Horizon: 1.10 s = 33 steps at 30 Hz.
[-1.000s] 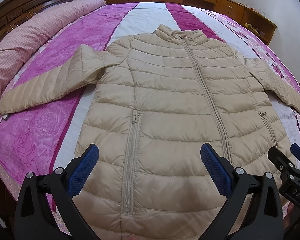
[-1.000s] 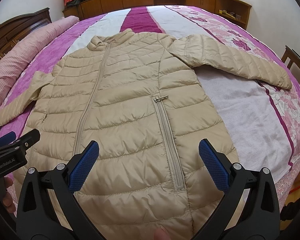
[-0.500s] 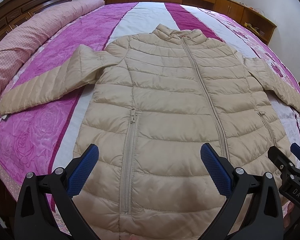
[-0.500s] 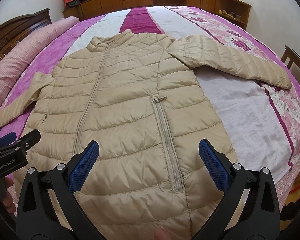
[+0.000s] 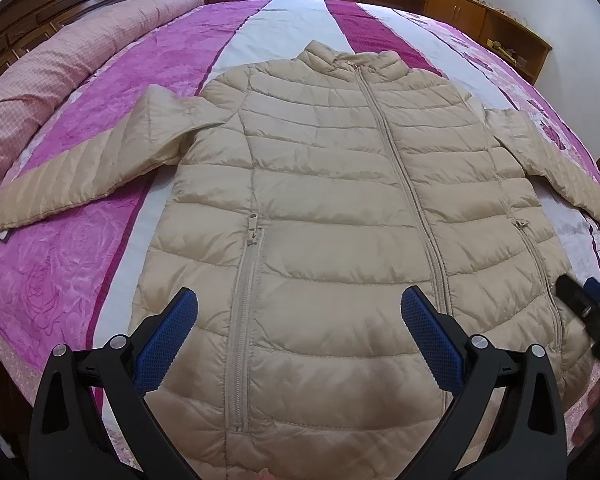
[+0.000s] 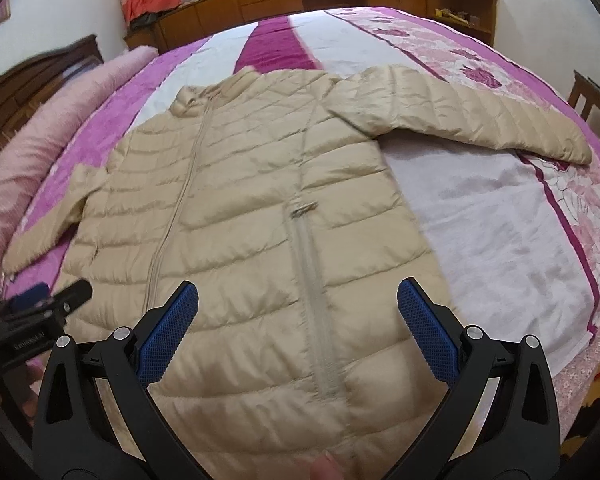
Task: Fold large clothes
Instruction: 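Move the right gripper to the jacket sleeve cuff and grasp it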
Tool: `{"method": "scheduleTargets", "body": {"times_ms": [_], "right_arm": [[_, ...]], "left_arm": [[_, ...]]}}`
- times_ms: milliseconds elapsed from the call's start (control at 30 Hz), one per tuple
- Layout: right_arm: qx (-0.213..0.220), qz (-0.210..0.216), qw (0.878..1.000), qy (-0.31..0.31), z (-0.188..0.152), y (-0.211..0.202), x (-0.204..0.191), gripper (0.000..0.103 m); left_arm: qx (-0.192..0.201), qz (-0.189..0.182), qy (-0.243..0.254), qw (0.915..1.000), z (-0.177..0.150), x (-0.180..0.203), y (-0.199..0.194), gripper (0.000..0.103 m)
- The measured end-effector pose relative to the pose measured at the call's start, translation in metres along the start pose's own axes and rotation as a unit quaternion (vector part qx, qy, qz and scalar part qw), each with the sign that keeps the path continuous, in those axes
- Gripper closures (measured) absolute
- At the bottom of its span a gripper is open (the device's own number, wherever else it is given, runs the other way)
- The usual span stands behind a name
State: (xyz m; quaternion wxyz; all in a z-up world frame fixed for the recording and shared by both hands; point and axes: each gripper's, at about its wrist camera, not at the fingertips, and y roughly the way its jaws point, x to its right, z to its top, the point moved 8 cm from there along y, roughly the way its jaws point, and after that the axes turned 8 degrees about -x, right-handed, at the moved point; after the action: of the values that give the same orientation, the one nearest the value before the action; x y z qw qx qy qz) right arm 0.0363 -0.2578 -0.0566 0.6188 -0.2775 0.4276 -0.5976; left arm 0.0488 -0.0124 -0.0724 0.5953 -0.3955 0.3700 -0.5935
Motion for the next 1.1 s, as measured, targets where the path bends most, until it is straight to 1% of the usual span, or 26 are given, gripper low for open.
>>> {"method": "scheduleTargets", "body": {"times_ms": [133, 233, 400, 567, 767, 933, 1033, 1100], "right_arm": [[0.007, -0.001, 1.0, 0.021, 0.017, -0.006, 0.032, 0.003], [0.018, -0.013, 0.999, 0.041, 0.033, -0.011, 0.064, 0.003], [0.029, -0.026, 0.995, 0.089, 0.059, -0.009, 0.131, 0.003], [0.033, -0.04, 0.988, 0.148, 0.08, 0.001, 0.201, 0.003], [0.045, -0.077, 0.976, 0.198, 0.105, 0.012, 0.277, 0.003], [0.046, -0.101, 0.965, 0.238, 0.118, 0.024, 0.327, 0.003], [0.037, -0.094, 0.958, 0.27, 0.121, 0.037, 0.349, 0.003], [0.035, -0.099, 0.954, 0.28, 0.123, 0.043, 0.358, 0.003]], "left_arm": [[-0.007, -0.006, -0.002, 1.0, 0.002, 0.004, 0.004, 0.005], [-0.011, -0.003, 0.0, 0.9999, 0.003, 0.006, 0.008, 0.005], [-0.017, 0.003, 0.001, 0.9999, 0.003, 0.01, 0.014, 0.005], [-0.03, 0.008, 0.004, 0.9995, 0.006, 0.017, 0.024, 0.005], [-0.042, 0.017, 0.009, 0.9989, 0.005, 0.025, 0.035, 0.005], [-0.05, 0.024, 0.011, 0.9984, 0.005, 0.029, 0.043, 0.005], [-0.049, 0.03, 0.016, 0.9982, 0.007, 0.03, 0.046, 0.005], [-0.051, 0.033, 0.018, 0.998, 0.007, 0.03, 0.048, 0.005]]}}
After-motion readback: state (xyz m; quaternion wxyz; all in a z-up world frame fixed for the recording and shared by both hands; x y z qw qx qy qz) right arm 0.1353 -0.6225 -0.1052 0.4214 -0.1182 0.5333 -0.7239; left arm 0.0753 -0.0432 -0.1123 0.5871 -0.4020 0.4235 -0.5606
